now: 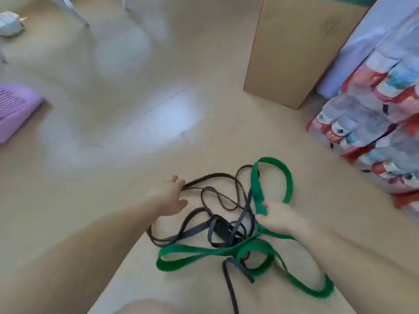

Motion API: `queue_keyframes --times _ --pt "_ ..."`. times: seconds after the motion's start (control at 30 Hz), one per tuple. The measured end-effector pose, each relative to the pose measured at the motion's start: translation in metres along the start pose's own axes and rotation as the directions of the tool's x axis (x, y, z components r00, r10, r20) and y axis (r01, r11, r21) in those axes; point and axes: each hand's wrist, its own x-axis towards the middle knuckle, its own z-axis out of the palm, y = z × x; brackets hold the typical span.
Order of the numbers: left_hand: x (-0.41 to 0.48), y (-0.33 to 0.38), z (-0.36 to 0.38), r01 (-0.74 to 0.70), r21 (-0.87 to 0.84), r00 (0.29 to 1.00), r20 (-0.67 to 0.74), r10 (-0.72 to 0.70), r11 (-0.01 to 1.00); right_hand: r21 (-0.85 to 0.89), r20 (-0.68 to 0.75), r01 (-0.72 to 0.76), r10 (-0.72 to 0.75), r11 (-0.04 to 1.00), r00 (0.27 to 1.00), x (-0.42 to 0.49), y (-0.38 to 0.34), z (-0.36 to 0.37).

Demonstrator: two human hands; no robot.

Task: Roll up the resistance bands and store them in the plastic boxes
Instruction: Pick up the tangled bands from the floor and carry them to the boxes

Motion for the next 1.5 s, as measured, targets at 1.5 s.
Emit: queue_keyframes --times 1.5 --pt "-0.047 0.099 0.125 0.309 -0.936 0.951 0.308 -0.03 0.166 0.682 0.405 -0.289 -0.019 0.671 0.914 -0.006 0.004 0.071"
